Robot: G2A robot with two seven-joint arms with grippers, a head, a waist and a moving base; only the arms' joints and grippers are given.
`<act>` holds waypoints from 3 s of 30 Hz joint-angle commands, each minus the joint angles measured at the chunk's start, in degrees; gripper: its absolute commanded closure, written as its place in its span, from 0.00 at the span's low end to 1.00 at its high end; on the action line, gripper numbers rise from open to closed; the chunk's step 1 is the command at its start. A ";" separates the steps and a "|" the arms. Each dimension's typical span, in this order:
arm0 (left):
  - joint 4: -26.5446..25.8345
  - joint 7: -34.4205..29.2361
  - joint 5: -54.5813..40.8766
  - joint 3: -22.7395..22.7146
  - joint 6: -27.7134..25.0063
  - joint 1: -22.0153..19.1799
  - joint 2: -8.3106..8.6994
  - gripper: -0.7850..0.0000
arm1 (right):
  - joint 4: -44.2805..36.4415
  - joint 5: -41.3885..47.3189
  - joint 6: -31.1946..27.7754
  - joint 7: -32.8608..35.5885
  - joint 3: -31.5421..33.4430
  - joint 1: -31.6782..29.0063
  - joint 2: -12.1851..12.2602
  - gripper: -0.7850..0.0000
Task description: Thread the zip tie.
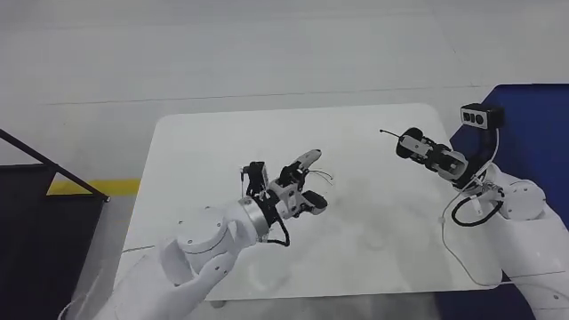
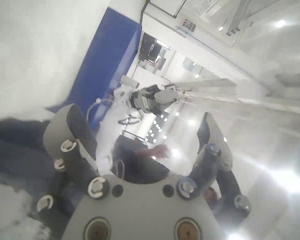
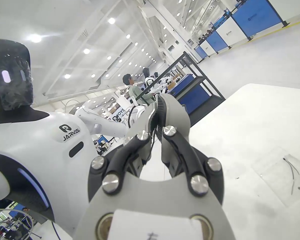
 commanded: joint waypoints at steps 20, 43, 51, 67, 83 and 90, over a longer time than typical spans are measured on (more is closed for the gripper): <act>6.98 -3.44 13.77 7.88 4.32 -11.71 -3.82 0.00 | 0.00 0.00 0.00 0.00 0.00 0.00 0.00 1.00; 27.29 -10.84 37.73 28.18 38.12 -32.70 -12.92 0.15 | -2.99 -8.47 3.51 -6.23 2.08 -3.22 0.01 1.00; 40.92 -21.20 37.56 32.95 38.12 -38.62 -18.69 0.50 | -5.58 -10.27 3.57 -5.69 2.92 -5.47 0.08 1.00; 58.42 -32.39 47.89 32.95 37.49 -36.48 -30.24 0.58 | -5.58 -10.27 3.57 -5.69 2.92 -5.47 0.08 1.00; 62.12 -38.29 52.84 32.53 37.70 -37.66 -34.67 1.00 | -5.58 -10.27 3.57 -5.69 2.92 -5.47 0.08 1.00; 54.76 -44.15 56.69 32.80 38.12 -39.07 -32.15 1.00 | -5.58 -10.27 3.57 -5.69 2.92 -5.47 0.08 1.00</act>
